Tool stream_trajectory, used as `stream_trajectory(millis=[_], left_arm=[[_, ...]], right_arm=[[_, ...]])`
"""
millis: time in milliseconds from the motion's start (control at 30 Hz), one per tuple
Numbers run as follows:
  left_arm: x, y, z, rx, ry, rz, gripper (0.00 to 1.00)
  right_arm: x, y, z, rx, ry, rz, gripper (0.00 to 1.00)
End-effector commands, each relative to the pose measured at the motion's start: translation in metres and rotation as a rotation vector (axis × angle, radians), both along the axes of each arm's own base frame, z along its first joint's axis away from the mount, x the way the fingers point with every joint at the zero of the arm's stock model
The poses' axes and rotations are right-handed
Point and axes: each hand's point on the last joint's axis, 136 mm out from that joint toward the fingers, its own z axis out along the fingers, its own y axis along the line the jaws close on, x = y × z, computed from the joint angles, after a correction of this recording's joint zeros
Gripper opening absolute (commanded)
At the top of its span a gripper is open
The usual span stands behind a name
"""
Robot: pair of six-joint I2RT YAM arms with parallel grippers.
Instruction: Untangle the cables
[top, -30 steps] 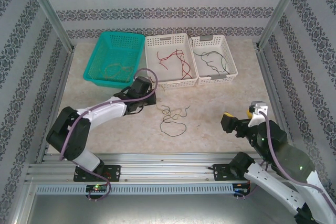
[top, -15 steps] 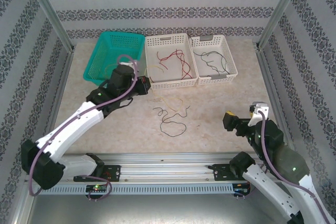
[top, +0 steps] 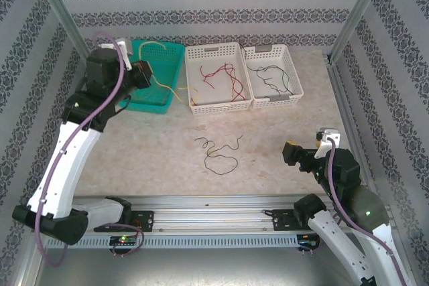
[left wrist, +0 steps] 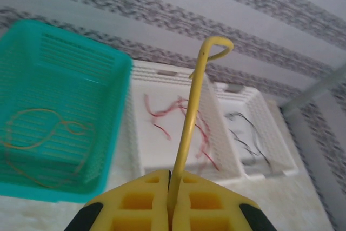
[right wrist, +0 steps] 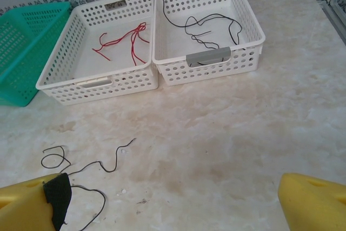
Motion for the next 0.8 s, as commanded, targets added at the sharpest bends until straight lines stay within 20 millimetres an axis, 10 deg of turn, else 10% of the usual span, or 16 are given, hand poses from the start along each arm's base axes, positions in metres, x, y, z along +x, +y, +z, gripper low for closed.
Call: stream_trajectory(millis=[0, 267, 767], left_arm=[[0.022, 0.029, -0.011, 0.037, 0.061, 0.071, 0.0], [0.081, 0.094, -0.029, -0.013, 0.094, 0.273, 0.0], [0.149, 0.13, -0.168, 0.108, 0.357, 0.381, 0.0]], right_arm=[[0.0, 0.002, 0.004, 0.01, -0.032, 0.014, 0.98], [-0.003, 0.0, 0.006, 0.014, -0.049, 0.014, 0.98], [-0.006, 0.0, 0.011, 0.027, -0.077, 0.021, 0.98]])
